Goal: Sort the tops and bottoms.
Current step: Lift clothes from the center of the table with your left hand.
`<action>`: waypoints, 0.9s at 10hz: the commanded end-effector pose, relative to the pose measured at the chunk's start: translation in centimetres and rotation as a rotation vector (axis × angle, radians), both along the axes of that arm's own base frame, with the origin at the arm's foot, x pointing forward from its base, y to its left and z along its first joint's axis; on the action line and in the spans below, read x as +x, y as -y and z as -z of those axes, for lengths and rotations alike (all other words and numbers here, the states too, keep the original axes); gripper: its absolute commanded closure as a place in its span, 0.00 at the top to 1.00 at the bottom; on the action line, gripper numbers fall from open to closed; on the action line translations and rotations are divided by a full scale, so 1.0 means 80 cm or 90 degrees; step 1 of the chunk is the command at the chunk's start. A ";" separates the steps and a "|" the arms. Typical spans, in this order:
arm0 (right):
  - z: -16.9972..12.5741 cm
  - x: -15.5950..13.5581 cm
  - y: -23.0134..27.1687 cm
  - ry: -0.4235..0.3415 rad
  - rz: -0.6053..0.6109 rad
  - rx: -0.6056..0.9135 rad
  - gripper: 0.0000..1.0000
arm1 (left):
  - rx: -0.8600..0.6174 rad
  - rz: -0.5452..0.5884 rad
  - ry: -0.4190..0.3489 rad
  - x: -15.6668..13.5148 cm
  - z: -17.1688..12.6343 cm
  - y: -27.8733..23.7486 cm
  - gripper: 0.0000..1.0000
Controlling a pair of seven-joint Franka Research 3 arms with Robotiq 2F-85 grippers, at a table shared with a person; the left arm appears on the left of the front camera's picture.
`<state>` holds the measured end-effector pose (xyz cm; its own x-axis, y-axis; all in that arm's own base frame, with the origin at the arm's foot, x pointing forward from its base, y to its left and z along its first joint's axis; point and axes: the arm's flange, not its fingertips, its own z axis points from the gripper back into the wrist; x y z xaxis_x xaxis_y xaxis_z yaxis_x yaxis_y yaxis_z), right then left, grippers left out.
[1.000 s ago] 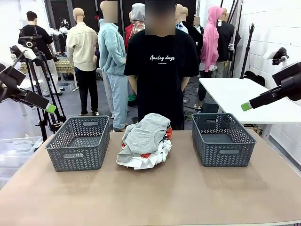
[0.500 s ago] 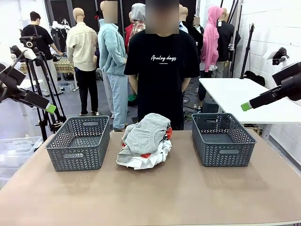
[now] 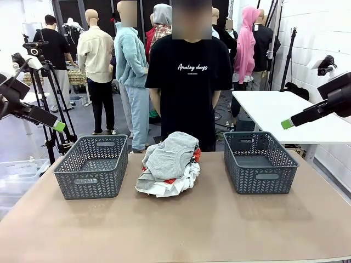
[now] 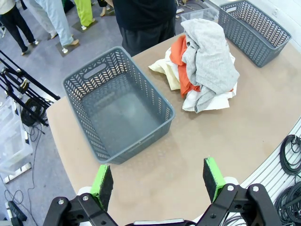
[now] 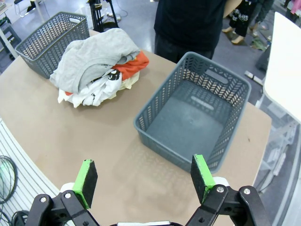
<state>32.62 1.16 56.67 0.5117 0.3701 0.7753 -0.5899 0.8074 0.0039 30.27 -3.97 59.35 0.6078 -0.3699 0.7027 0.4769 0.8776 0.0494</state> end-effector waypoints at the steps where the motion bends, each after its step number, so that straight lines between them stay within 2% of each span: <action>1: 0.001 -0.001 0.000 -0.002 -0.007 0.001 1.00 | -0.003 0.001 0.002 0.000 0.000 -0.001 1.00; 9: 0.001 -0.001 0.000 -0.002 -0.007 0.001 1.00 | -0.003 0.001 0.002 0.000 0.000 -0.001 1.00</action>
<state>32.62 1.16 56.67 0.5117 0.3701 0.7753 -0.5899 0.8074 0.0039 30.27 -3.97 59.36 0.6078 -0.3699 0.7027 0.4769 0.8776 0.0494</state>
